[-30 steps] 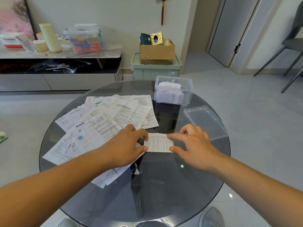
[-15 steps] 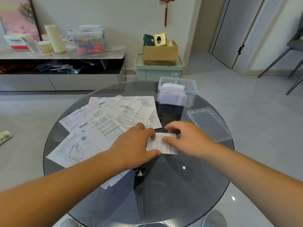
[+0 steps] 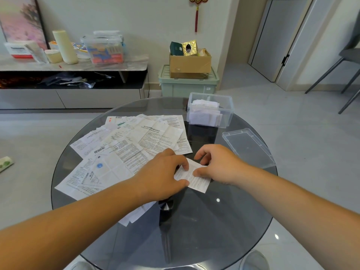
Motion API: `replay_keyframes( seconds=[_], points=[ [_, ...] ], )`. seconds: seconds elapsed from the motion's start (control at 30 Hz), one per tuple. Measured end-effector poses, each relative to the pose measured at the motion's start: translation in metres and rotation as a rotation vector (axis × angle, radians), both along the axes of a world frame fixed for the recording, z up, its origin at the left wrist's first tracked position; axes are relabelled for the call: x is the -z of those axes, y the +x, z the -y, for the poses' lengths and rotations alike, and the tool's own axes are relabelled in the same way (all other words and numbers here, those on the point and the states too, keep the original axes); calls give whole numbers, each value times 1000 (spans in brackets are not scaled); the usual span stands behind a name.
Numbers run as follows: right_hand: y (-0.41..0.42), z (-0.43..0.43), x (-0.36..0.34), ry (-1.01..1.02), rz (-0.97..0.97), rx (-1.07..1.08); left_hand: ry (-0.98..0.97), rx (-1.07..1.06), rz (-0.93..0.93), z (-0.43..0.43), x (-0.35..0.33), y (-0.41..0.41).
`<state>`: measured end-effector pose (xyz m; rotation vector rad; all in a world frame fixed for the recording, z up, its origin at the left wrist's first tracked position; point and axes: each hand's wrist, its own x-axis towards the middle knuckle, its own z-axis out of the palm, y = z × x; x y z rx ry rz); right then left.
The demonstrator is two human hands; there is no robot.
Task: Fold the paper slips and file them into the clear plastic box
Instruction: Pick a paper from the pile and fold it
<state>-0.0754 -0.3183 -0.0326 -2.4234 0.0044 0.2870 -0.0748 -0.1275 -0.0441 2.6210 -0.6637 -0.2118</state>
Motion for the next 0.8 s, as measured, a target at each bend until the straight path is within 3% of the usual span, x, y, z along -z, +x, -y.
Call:
replay_keyframes(
  seconds=[0.1,0.2,0.3,0.57,0.8],
  points=[
    [-3,3,-3,182,-43,52,-108,-62,-45,2,-1,2],
    [-6,7,-5,340,-43,84,-356,-161,-197,4,-7,4],
    [-11,10,-6,407,-41,68,-515,-177,-306,5,-14,7],
    [-21,22,-1,378,-77,44,-507,-190,-308,4,-13,11],
    [-23,25,1,337,221,-56,-482,-5,-165,9,-15,6]
  ],
)
